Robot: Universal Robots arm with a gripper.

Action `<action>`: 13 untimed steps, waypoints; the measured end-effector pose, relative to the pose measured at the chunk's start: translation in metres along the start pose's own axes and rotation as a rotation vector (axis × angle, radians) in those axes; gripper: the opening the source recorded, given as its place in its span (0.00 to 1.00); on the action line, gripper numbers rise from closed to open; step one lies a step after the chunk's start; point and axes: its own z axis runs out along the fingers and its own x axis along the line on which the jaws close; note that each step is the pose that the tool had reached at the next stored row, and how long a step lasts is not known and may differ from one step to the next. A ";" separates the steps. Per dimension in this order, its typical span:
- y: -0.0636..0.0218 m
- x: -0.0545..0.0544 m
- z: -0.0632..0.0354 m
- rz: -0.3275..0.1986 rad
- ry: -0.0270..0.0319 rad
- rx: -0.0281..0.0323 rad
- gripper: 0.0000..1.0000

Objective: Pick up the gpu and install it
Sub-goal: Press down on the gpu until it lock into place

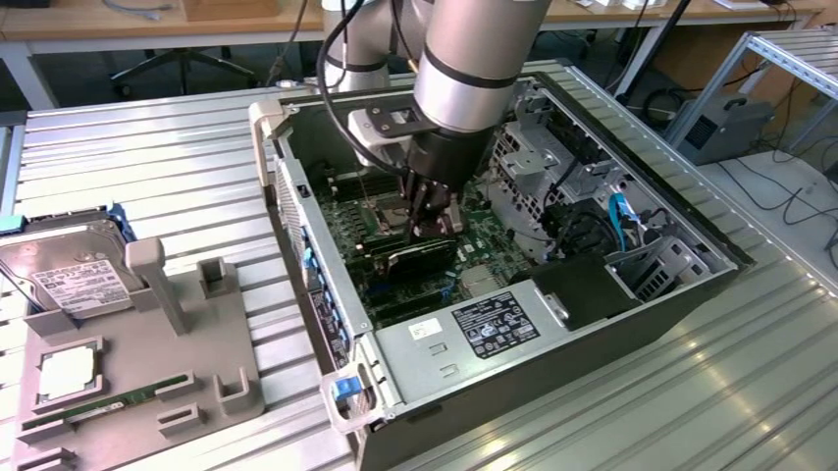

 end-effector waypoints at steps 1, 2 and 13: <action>0.0000 0.000 0.0000 0.000 0.0002 -0.0001 0.11; 0.0000 -0.001 0.0001 0.000 0.0001 0.0000 0.11; 0.0024 -0.005 0.0188 0.000 -0.0046 0.0000 0.11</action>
